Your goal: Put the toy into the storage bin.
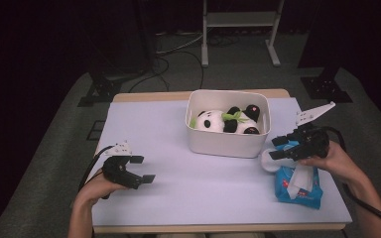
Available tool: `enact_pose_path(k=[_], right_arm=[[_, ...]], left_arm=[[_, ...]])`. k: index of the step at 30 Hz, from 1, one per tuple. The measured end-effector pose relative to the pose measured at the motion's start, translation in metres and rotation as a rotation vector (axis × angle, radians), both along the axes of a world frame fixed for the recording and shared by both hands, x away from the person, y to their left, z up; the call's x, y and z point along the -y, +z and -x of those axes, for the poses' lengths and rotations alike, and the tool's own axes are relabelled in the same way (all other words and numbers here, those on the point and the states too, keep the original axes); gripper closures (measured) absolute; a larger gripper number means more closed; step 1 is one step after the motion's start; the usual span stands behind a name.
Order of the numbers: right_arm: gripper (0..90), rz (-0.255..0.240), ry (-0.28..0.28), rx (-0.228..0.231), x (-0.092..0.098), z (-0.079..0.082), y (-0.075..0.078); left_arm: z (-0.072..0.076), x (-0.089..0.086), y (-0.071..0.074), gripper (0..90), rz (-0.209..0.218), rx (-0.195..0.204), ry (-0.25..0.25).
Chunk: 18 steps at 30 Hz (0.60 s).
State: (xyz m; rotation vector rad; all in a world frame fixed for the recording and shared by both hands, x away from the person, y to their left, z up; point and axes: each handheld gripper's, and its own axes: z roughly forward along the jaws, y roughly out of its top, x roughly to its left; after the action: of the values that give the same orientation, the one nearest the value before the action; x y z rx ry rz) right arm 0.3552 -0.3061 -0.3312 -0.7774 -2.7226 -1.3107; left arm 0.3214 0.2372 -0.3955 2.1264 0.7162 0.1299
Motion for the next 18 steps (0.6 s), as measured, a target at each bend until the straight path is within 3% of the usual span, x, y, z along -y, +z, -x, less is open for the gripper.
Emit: enact_pose_path(k=[18], right_arm=[[36.2, -0.020, -0.020, -0.012, 0.009, 0.019, -0.021]], left_arm=[[0.001, 0.000, 0.001, 10.1, -0.002, 0.004, 0.000]])
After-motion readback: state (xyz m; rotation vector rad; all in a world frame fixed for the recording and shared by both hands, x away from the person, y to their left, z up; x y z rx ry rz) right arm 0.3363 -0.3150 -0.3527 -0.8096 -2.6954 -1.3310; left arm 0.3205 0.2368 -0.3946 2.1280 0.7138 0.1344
